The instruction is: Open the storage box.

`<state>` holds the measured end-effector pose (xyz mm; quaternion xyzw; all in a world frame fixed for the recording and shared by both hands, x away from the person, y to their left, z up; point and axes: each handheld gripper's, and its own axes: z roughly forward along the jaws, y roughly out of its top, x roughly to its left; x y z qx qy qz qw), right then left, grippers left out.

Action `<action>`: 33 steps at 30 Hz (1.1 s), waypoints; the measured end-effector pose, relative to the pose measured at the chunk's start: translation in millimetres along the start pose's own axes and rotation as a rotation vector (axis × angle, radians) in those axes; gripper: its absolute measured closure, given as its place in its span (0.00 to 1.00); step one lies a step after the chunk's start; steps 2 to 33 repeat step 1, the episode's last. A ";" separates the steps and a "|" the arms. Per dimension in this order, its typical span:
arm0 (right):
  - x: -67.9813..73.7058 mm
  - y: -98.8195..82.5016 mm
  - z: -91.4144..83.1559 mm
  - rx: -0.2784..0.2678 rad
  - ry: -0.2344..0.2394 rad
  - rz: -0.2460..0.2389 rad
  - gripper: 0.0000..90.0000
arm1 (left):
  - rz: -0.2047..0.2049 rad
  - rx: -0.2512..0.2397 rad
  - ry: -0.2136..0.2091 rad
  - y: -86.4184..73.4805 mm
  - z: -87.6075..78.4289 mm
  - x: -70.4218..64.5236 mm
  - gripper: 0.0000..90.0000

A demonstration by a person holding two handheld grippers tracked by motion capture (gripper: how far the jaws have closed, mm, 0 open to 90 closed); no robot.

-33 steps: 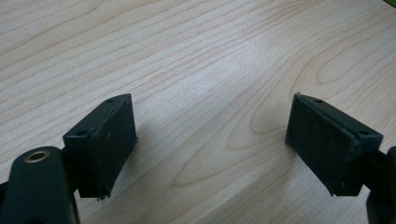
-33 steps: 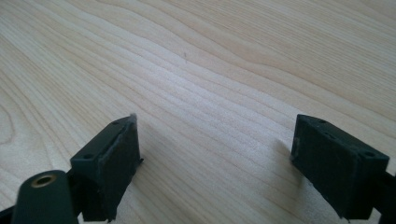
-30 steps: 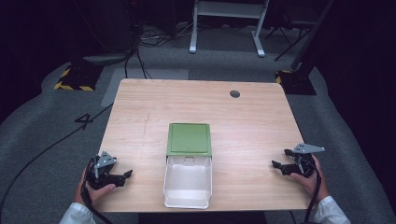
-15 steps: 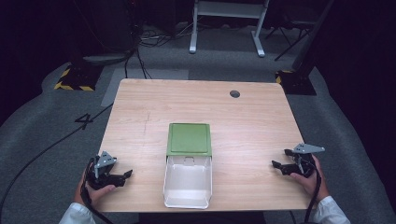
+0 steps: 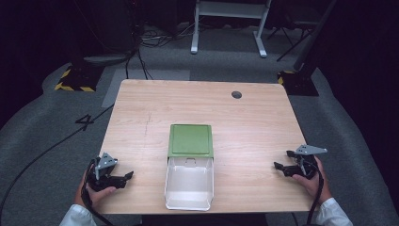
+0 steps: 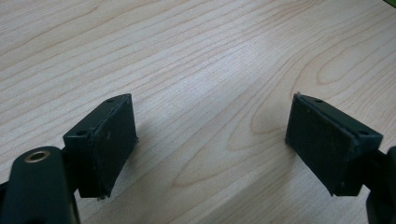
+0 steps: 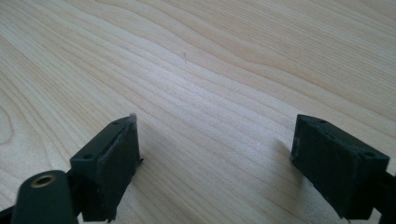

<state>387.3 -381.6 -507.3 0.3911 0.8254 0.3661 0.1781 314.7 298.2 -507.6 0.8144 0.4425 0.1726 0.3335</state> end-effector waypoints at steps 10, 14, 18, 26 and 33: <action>0.0 0.0 0.0 0.000 0.000 0.000 0.17 | 0.000 0.000 0.000 0.0 0.0 0.0 0.18; 0.0 0.0 0.0 0.000 0.000 0.000 0.17 | 0.000 0.000 0.000 0.0 0.0 0.0 0.18; 0.0 0.0 0.0 0.000 0.000 0.000 0.17 | 0.000 0.000 0.000 0.0 0.0 0.0 0.18; 0.0 0.0 0.0 0.000 0.000 0.000 0.17 | 0.000 0.000 0.000 0.0 0.0 0.0 0.18; 0.0 0.0 0.0 0.000 0.000 0.000 0.17 | 0.000 0.000 0.000 0.0 0.0 0.0 0.18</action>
